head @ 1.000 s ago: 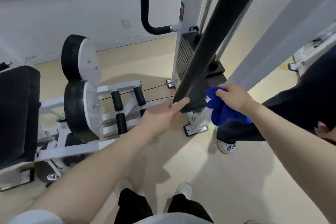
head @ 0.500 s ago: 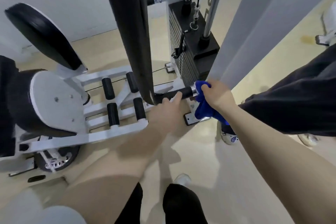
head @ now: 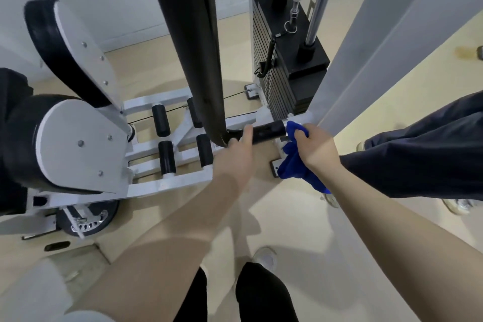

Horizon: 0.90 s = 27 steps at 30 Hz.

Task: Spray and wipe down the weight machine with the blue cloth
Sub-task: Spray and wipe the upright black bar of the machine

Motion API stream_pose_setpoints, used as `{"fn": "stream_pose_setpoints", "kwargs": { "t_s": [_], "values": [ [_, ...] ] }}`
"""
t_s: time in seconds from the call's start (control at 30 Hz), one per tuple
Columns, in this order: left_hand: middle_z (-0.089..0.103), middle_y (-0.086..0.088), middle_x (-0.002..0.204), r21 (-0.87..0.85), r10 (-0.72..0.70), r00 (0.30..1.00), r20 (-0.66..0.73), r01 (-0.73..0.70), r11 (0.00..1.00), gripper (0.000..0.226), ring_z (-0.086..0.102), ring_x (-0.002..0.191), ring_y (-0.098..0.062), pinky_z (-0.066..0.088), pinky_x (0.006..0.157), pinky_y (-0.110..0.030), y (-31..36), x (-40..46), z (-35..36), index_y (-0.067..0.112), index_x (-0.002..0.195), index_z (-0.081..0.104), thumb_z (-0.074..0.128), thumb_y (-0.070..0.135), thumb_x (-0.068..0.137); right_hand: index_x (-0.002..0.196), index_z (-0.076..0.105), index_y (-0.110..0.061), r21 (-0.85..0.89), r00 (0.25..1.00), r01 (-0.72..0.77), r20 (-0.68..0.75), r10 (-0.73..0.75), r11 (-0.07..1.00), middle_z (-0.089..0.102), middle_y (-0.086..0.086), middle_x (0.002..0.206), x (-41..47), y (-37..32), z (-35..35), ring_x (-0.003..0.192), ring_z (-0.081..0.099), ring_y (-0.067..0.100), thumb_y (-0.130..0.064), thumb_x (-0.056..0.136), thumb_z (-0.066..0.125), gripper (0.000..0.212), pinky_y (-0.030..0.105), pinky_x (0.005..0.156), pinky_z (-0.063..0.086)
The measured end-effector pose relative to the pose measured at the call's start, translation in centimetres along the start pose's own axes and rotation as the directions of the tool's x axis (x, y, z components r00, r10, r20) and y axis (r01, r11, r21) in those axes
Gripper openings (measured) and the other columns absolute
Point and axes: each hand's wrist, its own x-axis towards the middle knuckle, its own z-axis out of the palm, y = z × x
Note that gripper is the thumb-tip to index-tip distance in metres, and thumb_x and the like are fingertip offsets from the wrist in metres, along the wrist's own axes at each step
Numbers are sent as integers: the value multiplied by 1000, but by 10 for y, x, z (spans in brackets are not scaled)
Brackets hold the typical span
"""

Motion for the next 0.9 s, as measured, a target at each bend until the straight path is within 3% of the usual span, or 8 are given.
{"fn": "stream_pose_setpoints", "kwargs": {
  "t_s": [0.23, 0.33, 0.43, 0.5, 0.6, 0.7, 0.8, 0.9],
  "values": [
    [55, -10, 114, -151, -20, 995, -101, 4, 988, 45, 60, 87, -35, 39, 64, -33, -37, -26, -3, 25, 142, 23, 33, 29, 99, 115, 54, -7, -285, 913, 240, -258, -316, 928, 57, 13, 113, 11, -24, 30, 100, 52, 30, -28, 99, 37, 32, 41, 82, 44],
    [60, -1, 95, -295, 87, 976, -199, -145, 944, 45, 62, 77, -29, 39, 59, -30, -64, -42, -12, 25, 138, 33, 45, 27, 95, 111, 59, -9, -470, 916, 184, -237, -324, 863, 59, 8, 113, 20, -24, 48, 112, 46, 29, -30, 100, 34, 34, 37, 81, 39],
    [50, 13, 65, -481, 56, 955, -292, -198, 854, 34, 52, 55, -12, 38, 55, -30, -85, -55, -30, 20, 121, 43, 56, 19, 89, 97, 58, -12, -348, 932, 289, -109, -345, 892, 58, 4, 96, 2, -48, 88, 100, 49, 22, -26, 99, 34, 28, 28, 74, 32],
    [56, 11, 87, -632, -70, 939, -336, -170, 756, 36, 51, 58, -13, 44, 61, -32, -90, -52, -45, 25, 116, 41, 60, 17, 86, 103, 62, -10, -223, 911, 381, -72, -405, 897, 60, 5, 105, -14, -62, 105, 97, 50, 24, -21, 99, 37, 27, 31, 79, 36],
    [52, 11, 116, -736, -97, 946, -308, -172, 655, 52, 56, 76, -25, 48, 69, -27, -84, -45, -64, 32, 127, 40, 66, 22, 83, 111, 65, -15, -399, 774, 579, -3, -633, 711, 66, 1, 109, -10, -41, 81, 89, 53, 28, -15, 86, 58, 26, 33, 71, 44],
    [52, 10, 73, -792, -7, 970, -242, -194, 578, 43, 56, 63, -10, 42, 57, -10, -74, -40, -74, 42, 111, 44, 67, 19, 83, 102, 69, -11, -672, 747, 531, 84, -659, 517, 69, 8, 99, 13, -8, 51, 72, 59, 34, -11, 64, 76, 39, 32, 53, 46],
    [56, 15, 61, -861, -2, 974, -227, -200, 469, 33, 55, 54, -2, 42, 52, -10, -75, -36, -74, 37, 100, 50, 65, 12, 86, 104, 64, -5, -705, 871, 277, -103, -481, 653, 60, 19, 111, 12, -1, 38, 87, 56, 41, -2, 70, 70, 35, 41, 64, 46],
    [55, 13, 56, -845, -21, 975, -221, -181, 504, 29, 53, 55, -10, 48, 59, -26, -79, -30, -74, 34, 104, 50, 66, 18, 85, 115, 56, -4, -437, 916, 99, -310, -253, 894, 46, 21, 123, 12, -10, 34, 110, 43, 37, -3, 89, 48, 27, 42, 83, 39]
  ]
}}
